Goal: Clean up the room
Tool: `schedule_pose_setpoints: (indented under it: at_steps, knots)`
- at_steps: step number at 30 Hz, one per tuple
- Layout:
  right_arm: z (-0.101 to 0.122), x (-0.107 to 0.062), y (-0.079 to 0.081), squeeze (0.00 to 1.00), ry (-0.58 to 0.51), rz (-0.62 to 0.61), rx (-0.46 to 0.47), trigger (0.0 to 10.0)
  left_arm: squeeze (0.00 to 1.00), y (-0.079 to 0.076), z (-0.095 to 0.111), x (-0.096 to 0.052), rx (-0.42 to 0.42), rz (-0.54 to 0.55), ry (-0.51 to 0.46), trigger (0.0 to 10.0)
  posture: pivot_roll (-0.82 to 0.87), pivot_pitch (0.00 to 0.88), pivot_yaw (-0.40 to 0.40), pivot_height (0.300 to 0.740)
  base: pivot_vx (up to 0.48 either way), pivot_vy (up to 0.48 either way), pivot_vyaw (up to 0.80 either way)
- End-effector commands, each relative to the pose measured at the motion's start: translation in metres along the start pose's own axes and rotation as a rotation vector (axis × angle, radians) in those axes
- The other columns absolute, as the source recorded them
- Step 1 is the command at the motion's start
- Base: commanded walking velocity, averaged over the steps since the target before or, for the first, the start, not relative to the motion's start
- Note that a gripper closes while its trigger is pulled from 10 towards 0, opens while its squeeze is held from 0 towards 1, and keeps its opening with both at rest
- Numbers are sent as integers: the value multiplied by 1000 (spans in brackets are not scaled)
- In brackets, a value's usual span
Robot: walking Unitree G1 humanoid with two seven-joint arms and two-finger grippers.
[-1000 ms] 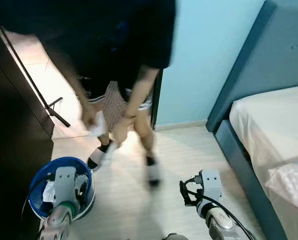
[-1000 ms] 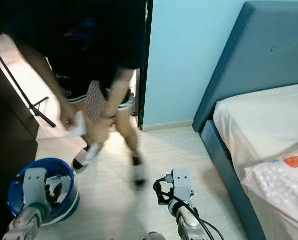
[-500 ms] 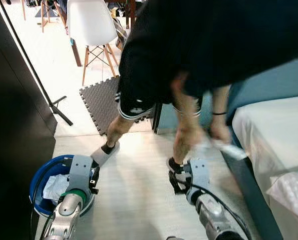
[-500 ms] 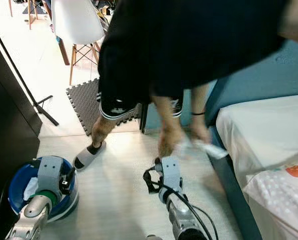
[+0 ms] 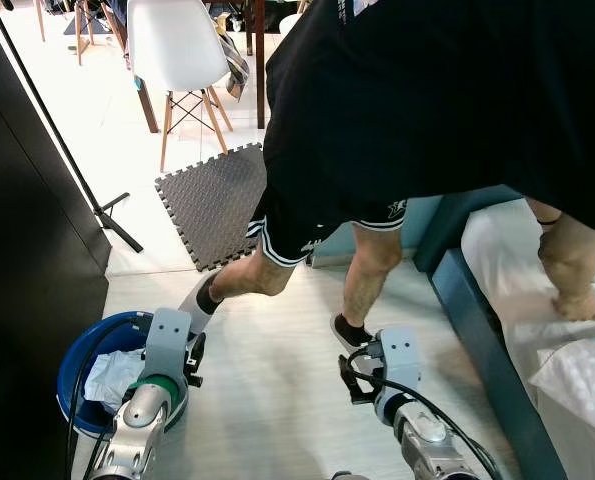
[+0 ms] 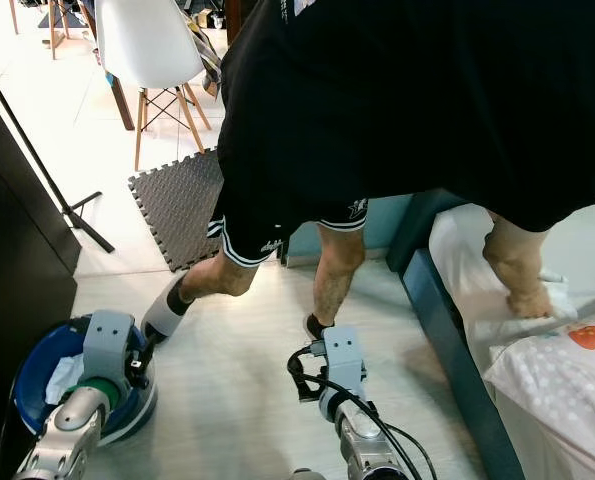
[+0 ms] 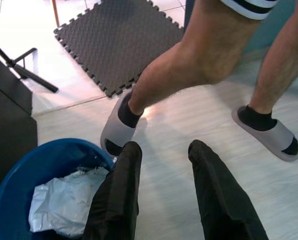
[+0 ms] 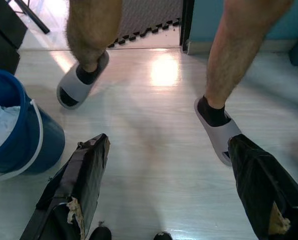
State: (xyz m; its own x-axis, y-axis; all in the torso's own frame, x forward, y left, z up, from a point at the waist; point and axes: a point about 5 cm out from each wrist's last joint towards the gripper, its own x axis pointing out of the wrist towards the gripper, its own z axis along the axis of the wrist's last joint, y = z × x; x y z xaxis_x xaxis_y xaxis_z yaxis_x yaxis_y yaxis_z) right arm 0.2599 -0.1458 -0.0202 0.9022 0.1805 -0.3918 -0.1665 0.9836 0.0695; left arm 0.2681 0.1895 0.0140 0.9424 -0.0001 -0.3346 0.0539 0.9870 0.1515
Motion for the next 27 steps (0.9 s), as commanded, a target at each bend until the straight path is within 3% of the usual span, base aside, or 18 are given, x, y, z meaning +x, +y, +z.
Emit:
schedule_pose_setpoints:
  at_steps: [1, 20, 27]
  knots:
    - [-5, -2, -1, 0, 16, -3, 6, 10000, 0, -1, -10, -4, -9, -7, 42, 10000, -75, 29, 15, 740, 0, 0, 0]
    - [-7, -2, 7, 0, 25, 40, 4, 10000, 0, -3, -10, 0, -19, 4, 47, 10000, -75, 33, 6, 740, 0, 0, 0]
    - [-8, -3, 7, 0, 18, 41, 16, 10000, 0, -11, -7, 0, -52, -29, 38, 10000, -84, 42, 9, 740, 0, 0, 0]
